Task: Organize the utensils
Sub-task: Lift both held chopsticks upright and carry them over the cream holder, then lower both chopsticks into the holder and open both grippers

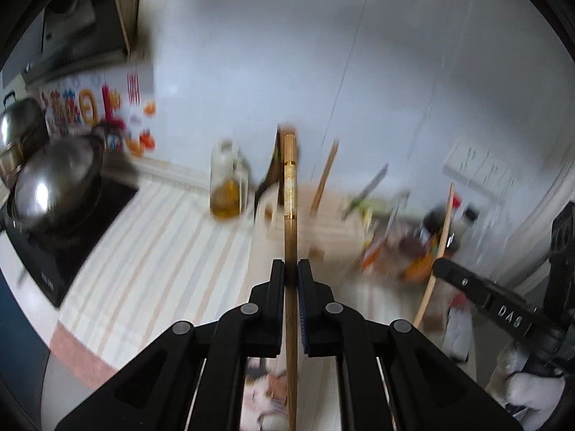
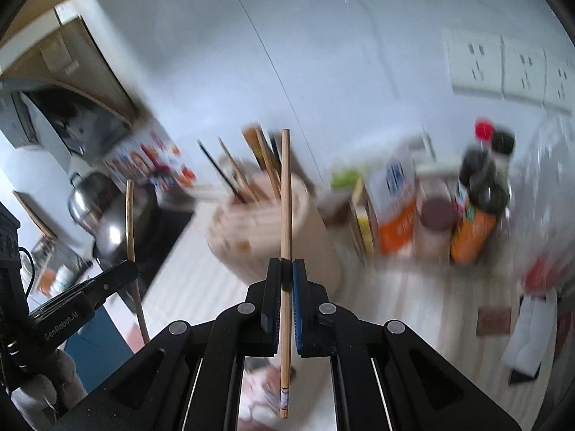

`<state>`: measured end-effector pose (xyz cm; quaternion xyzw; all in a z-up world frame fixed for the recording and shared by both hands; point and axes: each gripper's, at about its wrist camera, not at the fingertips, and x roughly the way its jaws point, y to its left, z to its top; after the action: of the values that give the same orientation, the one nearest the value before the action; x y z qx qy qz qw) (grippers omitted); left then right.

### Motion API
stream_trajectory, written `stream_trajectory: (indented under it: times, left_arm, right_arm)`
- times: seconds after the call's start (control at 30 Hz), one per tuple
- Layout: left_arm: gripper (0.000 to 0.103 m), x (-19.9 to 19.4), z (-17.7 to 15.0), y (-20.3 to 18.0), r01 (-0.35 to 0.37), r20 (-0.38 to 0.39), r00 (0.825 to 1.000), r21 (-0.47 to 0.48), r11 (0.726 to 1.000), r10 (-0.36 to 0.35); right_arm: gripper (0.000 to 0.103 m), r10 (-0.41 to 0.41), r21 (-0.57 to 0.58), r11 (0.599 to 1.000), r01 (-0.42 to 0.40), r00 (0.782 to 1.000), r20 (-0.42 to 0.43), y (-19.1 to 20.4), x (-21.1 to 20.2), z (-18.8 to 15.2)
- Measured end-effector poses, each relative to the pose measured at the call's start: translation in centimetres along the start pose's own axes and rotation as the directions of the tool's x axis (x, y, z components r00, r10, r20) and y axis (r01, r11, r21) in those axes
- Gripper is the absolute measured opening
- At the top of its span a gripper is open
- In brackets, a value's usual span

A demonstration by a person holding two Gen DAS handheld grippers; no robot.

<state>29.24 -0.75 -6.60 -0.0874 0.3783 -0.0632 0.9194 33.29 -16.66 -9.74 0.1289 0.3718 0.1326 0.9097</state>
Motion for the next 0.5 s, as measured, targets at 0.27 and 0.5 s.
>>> stream_trajectory:
  times: [0.27, 0.5]
  left_arm:
    - [0.004, 0.8, 8.2, -1.0, 0.01, 0.148, 0.989, 0.002, 1.0, -0.01]
    - [0.004, 4.6, 13.3, -1.3, 0.031, 0.205, 0.978, -0.016, 0.999, -0.027]
  right_arm:
    - [0.006, -0.01, 0.012, 1.0, 0.008, 0.986, 0.165, 1.8, -0.9, 7.9]
    - [0.006, -0.059, 0.063, 0.997, 0.044, 0.966, 0.252, 1.1, 1.5, 14.1]
